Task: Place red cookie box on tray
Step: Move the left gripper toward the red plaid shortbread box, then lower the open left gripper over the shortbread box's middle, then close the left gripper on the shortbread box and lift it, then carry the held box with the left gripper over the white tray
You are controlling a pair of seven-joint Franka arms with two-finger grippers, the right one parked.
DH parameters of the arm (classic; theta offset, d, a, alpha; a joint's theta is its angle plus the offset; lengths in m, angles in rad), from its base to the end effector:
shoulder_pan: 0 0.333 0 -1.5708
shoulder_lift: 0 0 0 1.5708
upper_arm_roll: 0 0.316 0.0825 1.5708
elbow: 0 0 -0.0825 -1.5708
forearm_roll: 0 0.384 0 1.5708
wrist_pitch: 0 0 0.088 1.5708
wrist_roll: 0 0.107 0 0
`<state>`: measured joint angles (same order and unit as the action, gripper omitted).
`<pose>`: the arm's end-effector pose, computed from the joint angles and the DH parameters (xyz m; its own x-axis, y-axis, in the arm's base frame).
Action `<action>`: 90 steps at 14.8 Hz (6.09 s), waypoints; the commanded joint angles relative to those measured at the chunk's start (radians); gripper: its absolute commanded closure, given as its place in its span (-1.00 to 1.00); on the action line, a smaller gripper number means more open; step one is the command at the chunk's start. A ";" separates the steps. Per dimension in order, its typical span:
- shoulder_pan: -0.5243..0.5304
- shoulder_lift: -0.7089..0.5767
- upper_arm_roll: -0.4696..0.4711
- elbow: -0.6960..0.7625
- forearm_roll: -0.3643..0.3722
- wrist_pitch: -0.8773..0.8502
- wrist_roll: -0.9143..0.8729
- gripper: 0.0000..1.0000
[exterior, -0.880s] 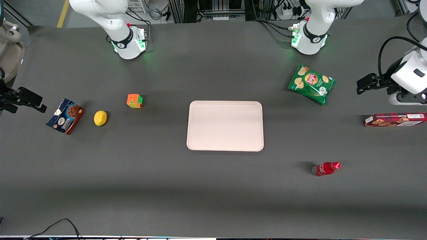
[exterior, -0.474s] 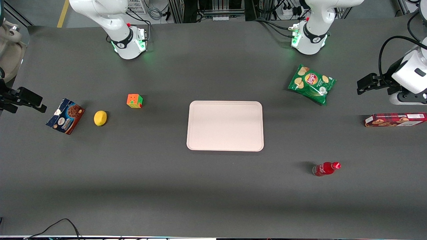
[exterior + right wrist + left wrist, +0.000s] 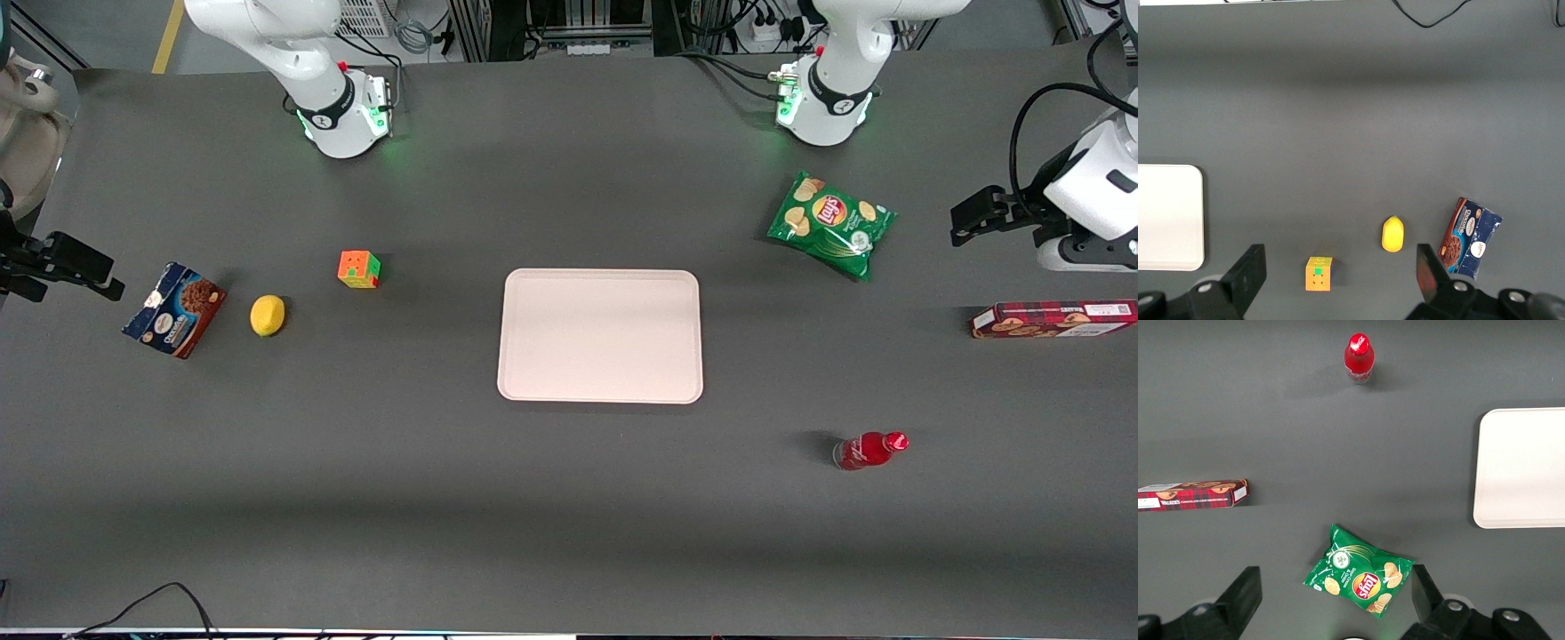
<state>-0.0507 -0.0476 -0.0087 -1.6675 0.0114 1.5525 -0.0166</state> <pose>0.5347 -0.0307 0.6034 0.9968 -0.0424 -0.0671 -0.0434 -0.9990 -0.0129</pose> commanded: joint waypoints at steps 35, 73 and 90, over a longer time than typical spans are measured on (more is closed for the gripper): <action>0.215 0.362 0.415 -0.509 -0.263 0.986 2.415 -1.00; -0.059 0.272 0.317 -0.272 -0.171 0.504 1.427 0.84; -0.393 0.336 -0.125 -0.245 -0.116 0.594 -0.379 0.83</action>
<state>-0.4303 0.1986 -0.1498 -1.9176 -0.1102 2.0458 -0.3263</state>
